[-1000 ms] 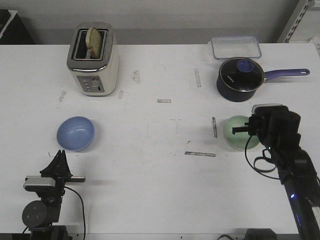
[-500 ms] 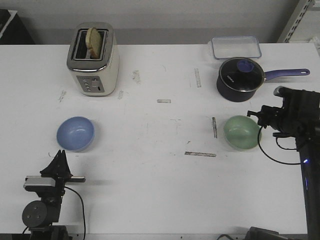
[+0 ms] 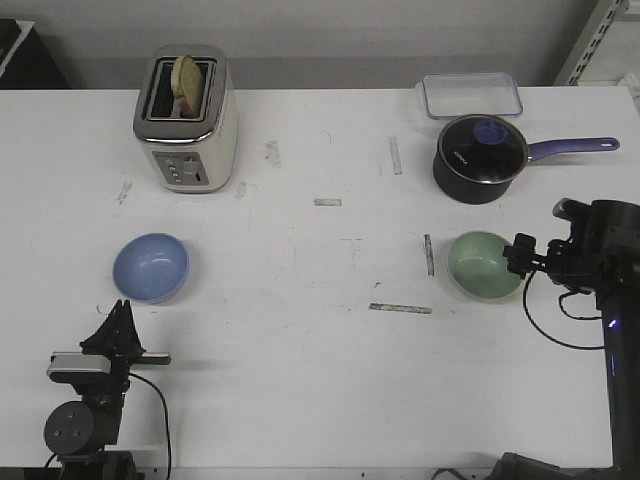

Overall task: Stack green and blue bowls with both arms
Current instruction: 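Reach the right gripper to the rim of the pale green bowl, then grip the green bowl rim and slide it toward the table center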

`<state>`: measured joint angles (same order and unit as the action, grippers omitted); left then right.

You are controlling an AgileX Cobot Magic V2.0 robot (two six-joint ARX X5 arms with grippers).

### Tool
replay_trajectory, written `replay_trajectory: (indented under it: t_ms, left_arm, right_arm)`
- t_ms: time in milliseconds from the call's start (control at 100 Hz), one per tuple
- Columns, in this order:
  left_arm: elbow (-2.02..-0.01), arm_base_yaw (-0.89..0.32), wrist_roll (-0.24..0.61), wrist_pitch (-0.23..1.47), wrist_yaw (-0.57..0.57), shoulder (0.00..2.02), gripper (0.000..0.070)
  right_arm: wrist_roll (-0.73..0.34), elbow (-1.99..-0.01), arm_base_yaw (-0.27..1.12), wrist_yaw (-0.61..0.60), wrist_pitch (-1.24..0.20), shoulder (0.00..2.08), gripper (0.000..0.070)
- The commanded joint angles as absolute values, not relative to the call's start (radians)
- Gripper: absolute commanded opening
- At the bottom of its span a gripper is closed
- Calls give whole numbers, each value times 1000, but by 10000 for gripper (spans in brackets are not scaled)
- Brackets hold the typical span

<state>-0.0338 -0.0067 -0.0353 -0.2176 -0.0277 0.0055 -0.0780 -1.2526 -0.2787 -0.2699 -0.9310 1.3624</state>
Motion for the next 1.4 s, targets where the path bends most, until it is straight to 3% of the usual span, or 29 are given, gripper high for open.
replay_trajectory:
  t_ms: [0, 160, 480, 530, 660, 840, 1090, 1190, 1390]
  left_arm:
    - [-14, -7, -33, -232, -30, 4, 3]
    - [-14, -7, -33, -232, -30, 4, 3]
    - [-14, -7, -33, -231, -30, 4, 3]
    - [-14, -7, -33, -231, -30, 4, 3]
    - [-14, -7, -33, -231, -30, 4, 3]
    - [-14, -7, -33, -231, -30, 4, 3]
    - [-14, -7, -33, -231, -30, 4, 3]
    - [-14, -7, -33, -231, -30, 4, 3]
    - [-14, -7, -33, -231, -30, 4, 3]
  right_arm:
    - [-63, -1220, -292, -281, -898, 1383, 473]
    - [-64, -1119, -312, -343, -812, 1398, 473]
    - [-83, -1075, -312, -342, -717, 1502, 463]
    - [-84, -1075, -311, -344, -706, 1519, 409]
    - [-90, -1075, -311, -344, -699, 1554, 183]
    - [-102, -1075, -314, -344, -677, 1555, 9]
    - [-109, -1079, -315, -355, -680, 1491, 7]
    - [-114, -1081, -295, -411, -679, 1454, 7]
    - [-237, -1081, -142, -421, -637, 1408, 7]
